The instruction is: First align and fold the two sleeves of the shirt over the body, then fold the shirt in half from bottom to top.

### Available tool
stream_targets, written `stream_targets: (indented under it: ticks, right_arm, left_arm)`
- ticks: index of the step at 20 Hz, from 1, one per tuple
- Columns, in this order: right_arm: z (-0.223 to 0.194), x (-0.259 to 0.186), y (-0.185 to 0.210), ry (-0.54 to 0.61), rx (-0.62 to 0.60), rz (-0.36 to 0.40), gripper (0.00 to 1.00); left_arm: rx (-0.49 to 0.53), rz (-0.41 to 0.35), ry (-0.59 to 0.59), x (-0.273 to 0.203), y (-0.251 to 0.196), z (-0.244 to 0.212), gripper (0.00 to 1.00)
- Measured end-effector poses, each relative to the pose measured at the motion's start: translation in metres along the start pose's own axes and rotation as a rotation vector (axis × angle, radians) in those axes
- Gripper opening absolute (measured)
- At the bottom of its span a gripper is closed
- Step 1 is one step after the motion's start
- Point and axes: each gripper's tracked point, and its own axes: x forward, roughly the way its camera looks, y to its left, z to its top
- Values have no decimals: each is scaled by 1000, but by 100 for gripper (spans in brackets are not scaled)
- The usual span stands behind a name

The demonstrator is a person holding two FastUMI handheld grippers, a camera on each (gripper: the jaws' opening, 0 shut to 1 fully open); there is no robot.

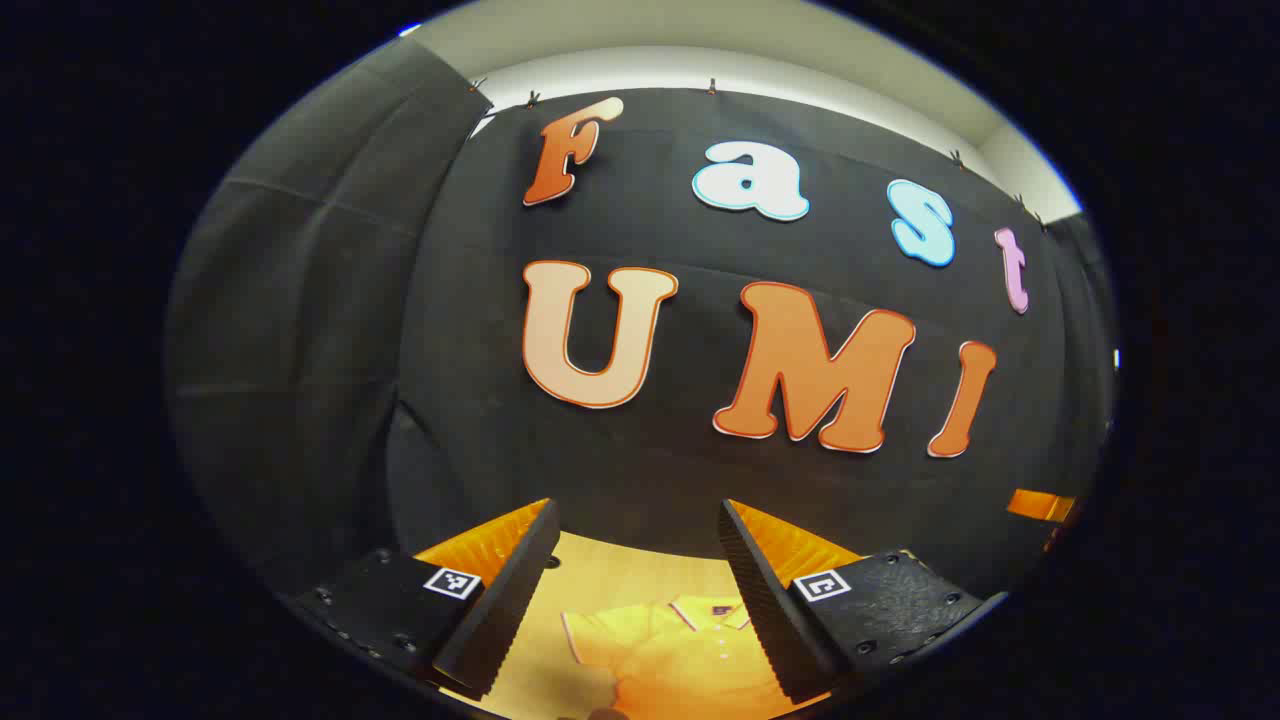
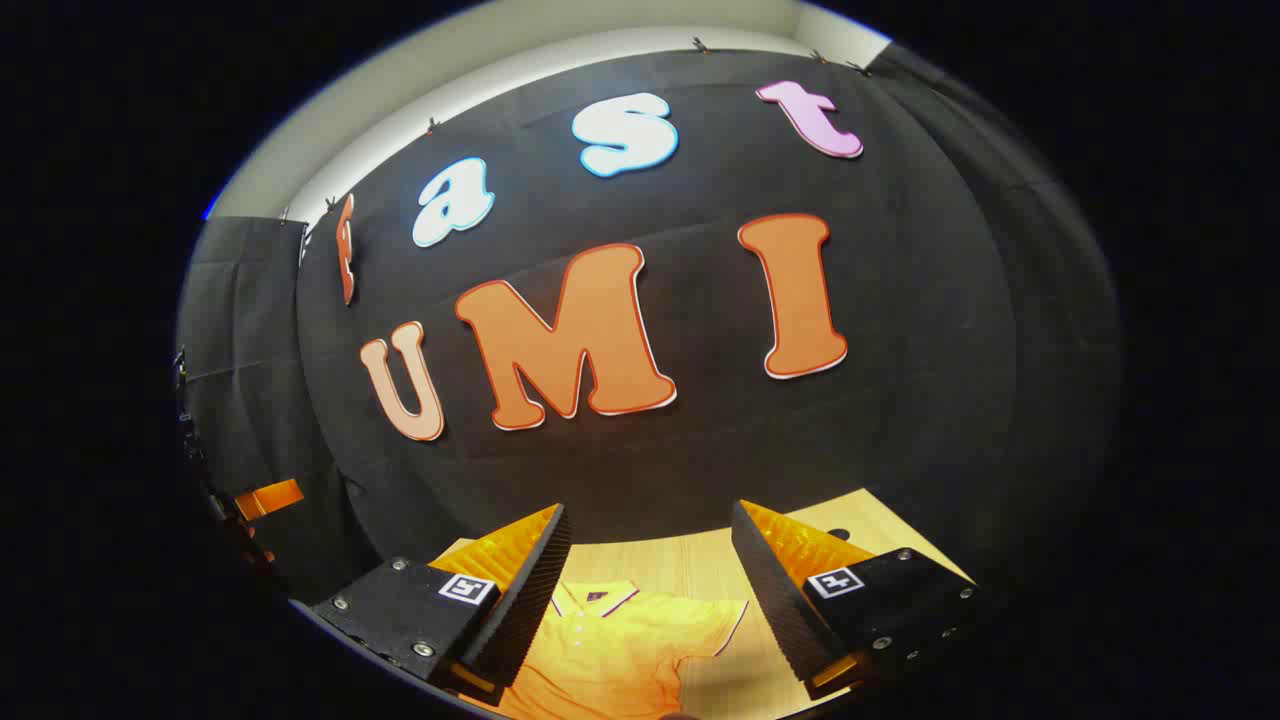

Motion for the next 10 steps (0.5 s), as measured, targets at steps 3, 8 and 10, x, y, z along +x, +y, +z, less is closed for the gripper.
stream_targets:
  ticks: [3,8,10]
  right_arm:
    - [-11,6,-17,40,-137,-120,98]
    - [-17,6,1,54,-69,-115,97]
    - [-17,9,1,54,-48,-114,97]
  left_arm:
    - [7,-30,34,23,-3,-12,97]
    - [20,-110,57,49,-20,-22,98]
    - [46,-118,82,58,-21,-28,98]
